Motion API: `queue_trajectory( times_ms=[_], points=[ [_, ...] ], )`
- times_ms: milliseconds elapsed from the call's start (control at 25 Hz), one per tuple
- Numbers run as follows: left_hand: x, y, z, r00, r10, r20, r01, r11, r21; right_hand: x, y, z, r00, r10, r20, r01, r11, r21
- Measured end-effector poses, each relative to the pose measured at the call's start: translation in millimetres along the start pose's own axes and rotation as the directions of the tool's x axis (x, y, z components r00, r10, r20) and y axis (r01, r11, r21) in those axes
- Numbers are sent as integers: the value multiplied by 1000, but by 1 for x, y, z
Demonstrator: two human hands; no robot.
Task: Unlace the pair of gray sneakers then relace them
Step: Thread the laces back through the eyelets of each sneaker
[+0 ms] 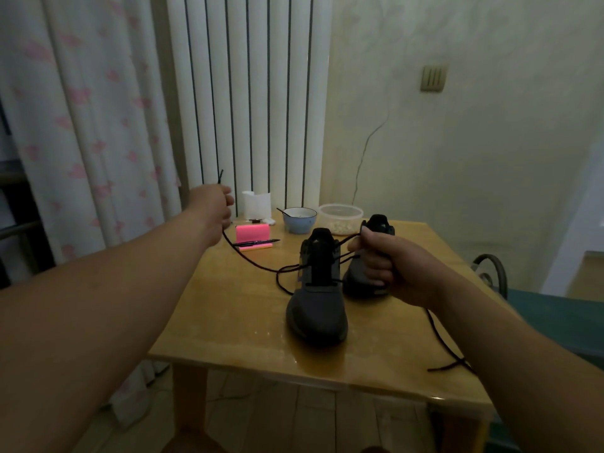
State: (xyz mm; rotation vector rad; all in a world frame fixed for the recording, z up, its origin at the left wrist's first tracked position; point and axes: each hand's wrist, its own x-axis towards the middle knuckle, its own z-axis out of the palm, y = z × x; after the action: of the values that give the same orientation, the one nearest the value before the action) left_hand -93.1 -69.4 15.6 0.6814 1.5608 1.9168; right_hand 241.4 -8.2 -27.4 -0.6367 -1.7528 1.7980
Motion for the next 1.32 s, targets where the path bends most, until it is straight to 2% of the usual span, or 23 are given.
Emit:
queue_trajectory(
  times_ms=[40, 80, 120, 160, 200, 240, 280, 360, 400, 440, 480, 520, 600, 680, 840, 920, 1000, 1160, 1320],
  points=[
    [-3, -2, 1, 1000, 5, 16, -6, 1000, 15, 5, 0, 0, 998, 53, -23, -55, 994, -98],
    [-5, -4, 2, 999, 16, 30, -17, 999, 40, 9, 3, 0, 991, 116, -73, -132, 951, -281],
    [-6, -7, 4, 998, 36, 48, -40, 996, 77, 12, 9, -1, 975, 165, -149, -218, 833, -508],
    [-6, -12, 5, 995, 60, 76, -70, 988, 137, 13, 16, -1, 957, 180, -227, -288, 671, -683],
    [-6, -19, 6, 989, 90, 115, -112, 971, 211, 16, 27, -1, 946, 149, -288, -322, 536, -780],
    [-6, -28, 7, 979, 123, 163, -164, 948, 271, 20, 36, -1, 940, 59, -336, -323, 475, -819],
    [-7, -38, 8, 966, 149, 210, -210, 930, 302, 24, 43, 0, 919, -91, -384, -299, 477, -827],
    [-6, -61, 13, 942, 180, 284, -269, 911, 312, 34, 44, 6, 775, -466, -426, -176, 489, -854],
    [-5, -71, 16, 929, 192, 315, -296, 898, 325, 41, 40, 11, 705, -588, -397, -108, 464, -879],
    [-6, -78, 19, 919, 201, 340, -320, 883, 343, 49, 36, 14, 680, -648, -342, -35, 438, -898],
    [-8, -85, 22, 906, 215, 364, -352, 859, 371, 55, 32, 19, 711, -647, -275, 37, 425, -904],
    [-12, -93, 23, 889, 236, 392, -398, 824, 404, 61, 31, 24, 772, -600, -211, 80, 420, -904],
    [-28, -113, 22, 859, 273, 434, -469, 761, 448, 70, 35, 33, 884, -452, -122, 68, 382, -922],
    [-46, -137, 20, 846, 276, 456, -478, 771, 420, 73, 44, 35, 925, -367, -101, 20, 313, -950],
    [-63, -169, 21, 856, 308, 415, -464, 812, 354, 70, 62, 35, 919, -376, -116, 28, 357, -934],
    [-63, -170, 22, 842, 344, 416, -496, 796, 347, 72, 68, 34, 914, -387, -121, 39, 382, -923],
    [-66, -172, 21, 813, 390, 432, -557, 736, 385, 72, 73, 32, 914, -385, -128, 41, 400, -916],
    [-69, -174, 23, 737, 499, 456, -676, 548, 492, 73, 75, 31, 925, -364, -110, 53, 411, -910],
    [-73, -171, 22, 696, 543, 470, -713, 449, 538, 72, 76, 34, 925, -368, -92, 62, 389, -919]
  ],
)
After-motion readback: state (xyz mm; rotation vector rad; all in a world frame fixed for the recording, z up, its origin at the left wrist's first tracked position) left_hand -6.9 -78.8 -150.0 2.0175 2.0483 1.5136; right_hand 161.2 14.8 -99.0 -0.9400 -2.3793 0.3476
